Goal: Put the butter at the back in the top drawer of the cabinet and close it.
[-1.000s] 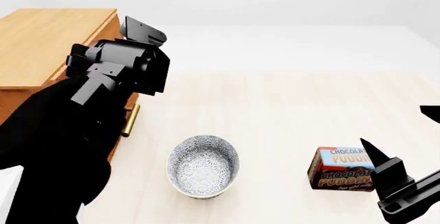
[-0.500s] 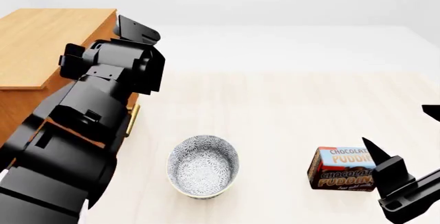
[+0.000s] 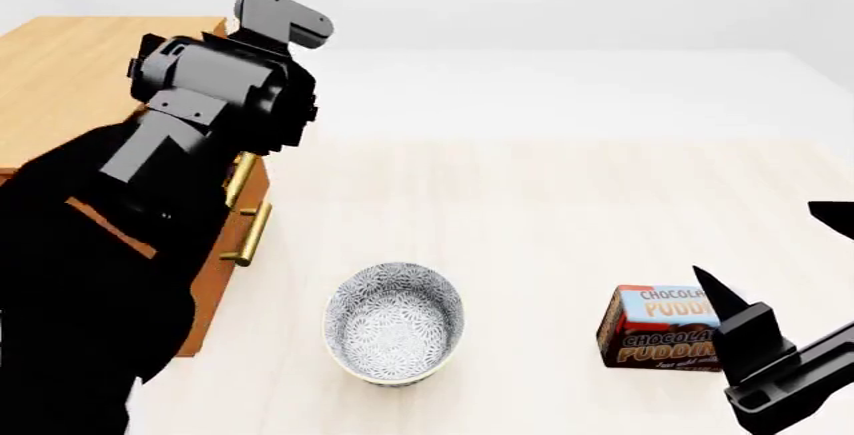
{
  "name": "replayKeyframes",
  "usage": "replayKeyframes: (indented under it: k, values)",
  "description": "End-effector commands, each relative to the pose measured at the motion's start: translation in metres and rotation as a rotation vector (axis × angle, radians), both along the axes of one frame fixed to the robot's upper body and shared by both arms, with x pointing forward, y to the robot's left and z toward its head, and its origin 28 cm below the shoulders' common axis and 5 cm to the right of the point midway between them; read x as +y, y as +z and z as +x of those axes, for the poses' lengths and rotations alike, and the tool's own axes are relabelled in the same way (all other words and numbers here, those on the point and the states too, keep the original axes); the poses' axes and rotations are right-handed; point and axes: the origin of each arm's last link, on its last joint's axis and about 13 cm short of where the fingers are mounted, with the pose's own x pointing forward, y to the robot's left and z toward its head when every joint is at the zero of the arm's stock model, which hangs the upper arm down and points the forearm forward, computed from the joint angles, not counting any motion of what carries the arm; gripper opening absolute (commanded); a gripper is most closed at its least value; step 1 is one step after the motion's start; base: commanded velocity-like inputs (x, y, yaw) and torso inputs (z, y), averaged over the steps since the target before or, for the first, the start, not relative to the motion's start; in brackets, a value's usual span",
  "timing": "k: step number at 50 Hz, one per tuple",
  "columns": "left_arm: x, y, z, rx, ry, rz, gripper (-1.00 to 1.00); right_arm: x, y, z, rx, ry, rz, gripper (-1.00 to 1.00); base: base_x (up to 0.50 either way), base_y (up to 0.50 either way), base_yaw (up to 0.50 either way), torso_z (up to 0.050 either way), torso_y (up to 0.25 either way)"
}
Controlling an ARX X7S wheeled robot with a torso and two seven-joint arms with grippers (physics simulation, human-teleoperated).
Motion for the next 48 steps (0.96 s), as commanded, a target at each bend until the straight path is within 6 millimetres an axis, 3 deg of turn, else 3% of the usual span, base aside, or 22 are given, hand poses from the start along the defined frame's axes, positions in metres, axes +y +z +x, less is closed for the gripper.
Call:
replayKeyframes:
  k: [1,14,25,38,48]
  values:
    - [0.008,0.027,-0.027,-0.073,-0.182,-0.099,1.00,0.006,0.000,0.004,0.003,0.022,-0.002,1.00,0.00,0.00,0.00,0.000,0.000]
    - [0.029,0.052,-0.122,-0.245,-0.346,-0.206,1.00,0.017,-0.003,0.010,-0.020,0.068,0.064,1.00,0.00,0.00,0.00,0.000,0.000]
    - [0.046,0.037,-0.193,-0.351,-0.449,-0.265,1.00,0.021,-0.015,0.010,-0.061,0.107,0.170,1.00,0.00,0.00,0.00,0.000,0.000]
    - [0.061,0.011,-0.258,-0.476,-0.530,-0.325,1.00,0.028,-0.029,-0.013,-0.172,0.170,0.255,1.00,0.00,0.00,0.00,0.000,0.000]
    - [0.069,-0.007,-0.284,-0.570,-0.574,-0.390,1.00,0.027,-0.026,-0.006,-0.274,0.242,0.332,1.00,0.00,0.00,0.00,0.000,0.000]
